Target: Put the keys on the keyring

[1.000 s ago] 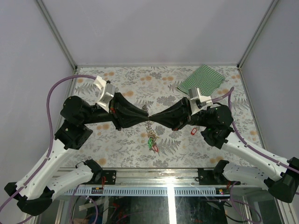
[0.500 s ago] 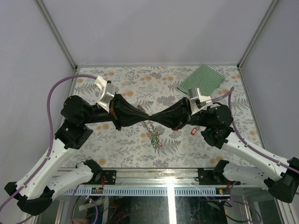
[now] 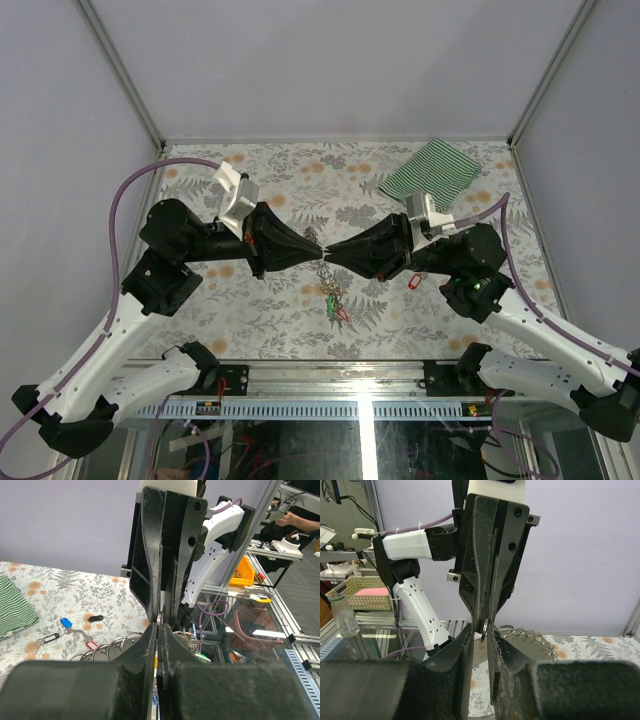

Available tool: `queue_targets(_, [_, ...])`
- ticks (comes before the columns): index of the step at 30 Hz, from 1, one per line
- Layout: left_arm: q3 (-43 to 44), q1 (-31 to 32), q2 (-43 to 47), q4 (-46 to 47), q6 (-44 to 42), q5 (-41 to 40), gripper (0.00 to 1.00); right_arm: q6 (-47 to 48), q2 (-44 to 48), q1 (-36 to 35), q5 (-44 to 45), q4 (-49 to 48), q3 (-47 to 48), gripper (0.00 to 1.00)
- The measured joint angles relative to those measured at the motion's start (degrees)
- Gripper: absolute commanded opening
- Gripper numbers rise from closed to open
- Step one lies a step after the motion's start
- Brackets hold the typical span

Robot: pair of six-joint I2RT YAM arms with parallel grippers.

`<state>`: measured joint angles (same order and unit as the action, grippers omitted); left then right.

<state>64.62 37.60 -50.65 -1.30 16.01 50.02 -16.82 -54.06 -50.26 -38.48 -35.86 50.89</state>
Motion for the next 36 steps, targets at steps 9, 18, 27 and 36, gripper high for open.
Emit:
queue_targets(9, [0.6, 0.0, -0.4, -2.7, -1.4, 0.2, 0.00, 3.5, 0.9, 0.0, 0.0, 5.5, 1.6, 0.23])
queue_targets(18, [1.3, 0.0, -0.6, -3.8, -1.9, 0.2, 0.00, 5.2, 1.2, 0.0, 0.0, 8.2, 2.2, 0.19])
queue_targets(27, [1.3, 0.0, -0.6, -4.9, -2.0, 0.3, 0.00, 6.0, 1.1, 0.0, 0.0, 9.9, 2.6, 0.13])
queue_targets(36, [1.6, 0.0, -0.6, -5.3, -2.3, 0.7, 0.00, 6.4, 0.9, 0.0, 0.1, 10.5, 2.9, 0.00])
